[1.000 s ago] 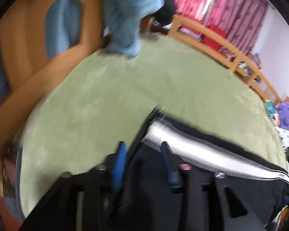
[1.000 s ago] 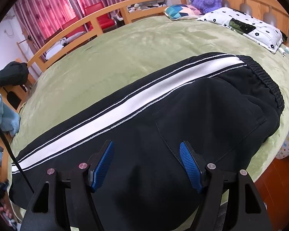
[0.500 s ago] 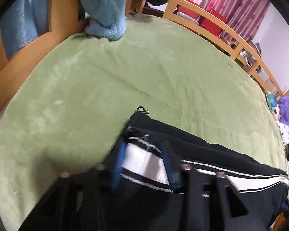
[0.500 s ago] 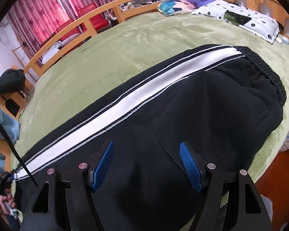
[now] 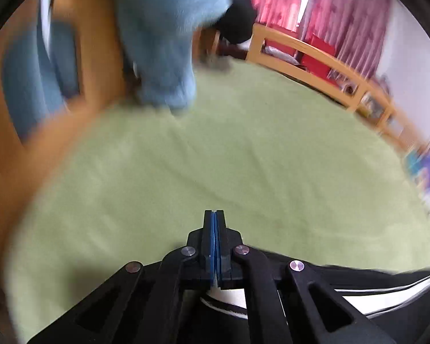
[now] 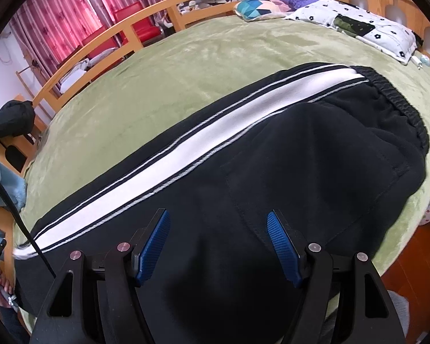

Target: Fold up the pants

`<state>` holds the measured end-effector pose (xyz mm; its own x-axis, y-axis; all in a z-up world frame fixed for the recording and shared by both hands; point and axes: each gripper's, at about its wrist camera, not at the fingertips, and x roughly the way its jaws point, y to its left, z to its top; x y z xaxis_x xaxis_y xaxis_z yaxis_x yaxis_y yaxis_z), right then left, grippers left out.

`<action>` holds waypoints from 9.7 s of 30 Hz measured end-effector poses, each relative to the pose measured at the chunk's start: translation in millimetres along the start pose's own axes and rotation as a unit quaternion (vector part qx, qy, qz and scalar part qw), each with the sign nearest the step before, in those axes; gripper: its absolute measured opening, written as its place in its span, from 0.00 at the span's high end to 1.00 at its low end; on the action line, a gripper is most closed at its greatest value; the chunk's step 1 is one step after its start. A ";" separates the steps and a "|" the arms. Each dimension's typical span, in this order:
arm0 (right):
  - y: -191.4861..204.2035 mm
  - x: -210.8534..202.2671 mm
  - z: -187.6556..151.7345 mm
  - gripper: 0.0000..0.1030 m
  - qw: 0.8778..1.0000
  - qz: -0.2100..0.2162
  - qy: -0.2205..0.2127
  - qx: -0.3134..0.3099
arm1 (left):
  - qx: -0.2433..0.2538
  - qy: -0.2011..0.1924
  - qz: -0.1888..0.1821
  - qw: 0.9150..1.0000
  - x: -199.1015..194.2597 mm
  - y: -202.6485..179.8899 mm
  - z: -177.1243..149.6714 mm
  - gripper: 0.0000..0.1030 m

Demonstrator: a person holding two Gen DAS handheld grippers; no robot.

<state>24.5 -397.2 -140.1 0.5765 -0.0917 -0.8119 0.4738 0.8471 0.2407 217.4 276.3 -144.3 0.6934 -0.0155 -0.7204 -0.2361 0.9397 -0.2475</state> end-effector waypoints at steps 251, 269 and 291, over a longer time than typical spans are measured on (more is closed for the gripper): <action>23.8 -14.7 -68.1 0.60 0.965 0.175 0.037 -0.191 | 0.109 0.146 -0.151 0.972 -88.4 -197.6 -225.6 0.29; 78.5 64.7 22.6 0.95 0.956 0.210 0.014 -0.203 | 0.167 0.197 -0.122 0.958 -59.6 -215.3 -243.7 0.23; 30.6 43.8 -31.5 0.87 0.967 0.190 0.056 -0.159 | 0.136 0.171 -0.152 0.964 -72.5 -193.1 -220.9 0.25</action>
<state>43.2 -358.8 -185.0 0.5844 0.2993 -0.7543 0.0038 0.9285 0.3713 62.3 20.4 -187.4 0.4271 -0.3731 -0.8236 0.1621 0.9277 -0.3362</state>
